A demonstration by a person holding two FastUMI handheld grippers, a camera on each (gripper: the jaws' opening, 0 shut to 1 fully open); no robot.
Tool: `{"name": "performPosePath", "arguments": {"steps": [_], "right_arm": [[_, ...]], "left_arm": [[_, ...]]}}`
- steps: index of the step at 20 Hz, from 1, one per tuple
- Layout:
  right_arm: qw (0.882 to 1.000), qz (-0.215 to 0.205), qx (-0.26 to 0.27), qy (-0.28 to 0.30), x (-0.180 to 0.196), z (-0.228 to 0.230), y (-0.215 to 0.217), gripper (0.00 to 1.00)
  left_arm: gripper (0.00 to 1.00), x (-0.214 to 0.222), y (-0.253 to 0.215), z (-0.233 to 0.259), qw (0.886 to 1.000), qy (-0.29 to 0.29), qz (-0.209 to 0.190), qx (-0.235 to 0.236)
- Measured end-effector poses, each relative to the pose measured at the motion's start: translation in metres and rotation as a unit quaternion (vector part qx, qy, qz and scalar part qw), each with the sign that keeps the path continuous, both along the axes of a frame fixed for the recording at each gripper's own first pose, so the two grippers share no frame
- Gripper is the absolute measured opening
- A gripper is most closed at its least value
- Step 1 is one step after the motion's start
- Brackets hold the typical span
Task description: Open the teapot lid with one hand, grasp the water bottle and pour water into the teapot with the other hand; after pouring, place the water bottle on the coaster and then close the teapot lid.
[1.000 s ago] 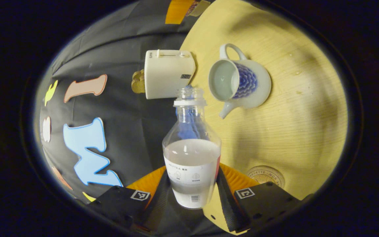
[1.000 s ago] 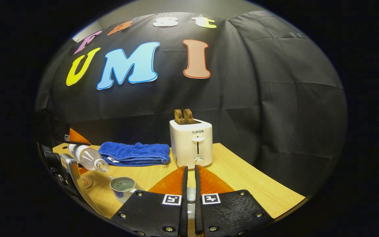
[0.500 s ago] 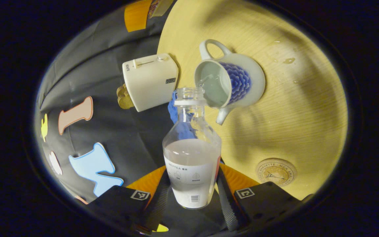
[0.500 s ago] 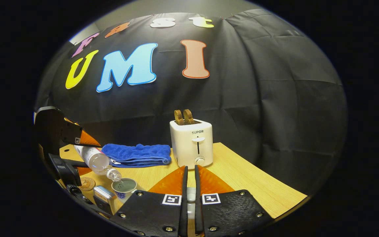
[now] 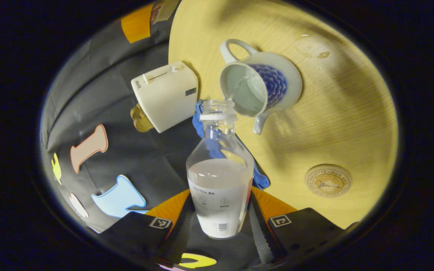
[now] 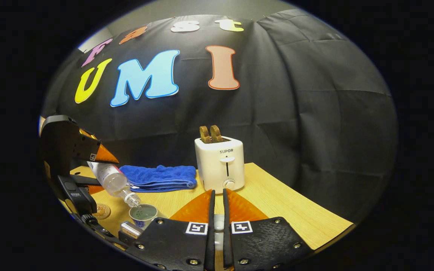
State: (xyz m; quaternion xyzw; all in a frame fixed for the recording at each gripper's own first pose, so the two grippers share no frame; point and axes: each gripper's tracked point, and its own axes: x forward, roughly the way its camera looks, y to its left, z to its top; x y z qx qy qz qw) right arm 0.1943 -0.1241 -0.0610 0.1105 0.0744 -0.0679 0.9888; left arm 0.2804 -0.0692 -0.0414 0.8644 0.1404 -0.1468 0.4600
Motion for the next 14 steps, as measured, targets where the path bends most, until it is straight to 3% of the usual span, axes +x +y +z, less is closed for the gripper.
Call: {"name": "performPosePath", "arguments": {"steps": [14], "right_arm": [[1.000,-0.004,0.006,-0.004,-0.001,0.002,-0.004,0.08]], "left_arm": [[0.86,0.002,-0.012,0.026,0.993,-0.021,-0.019,0.112]]}}
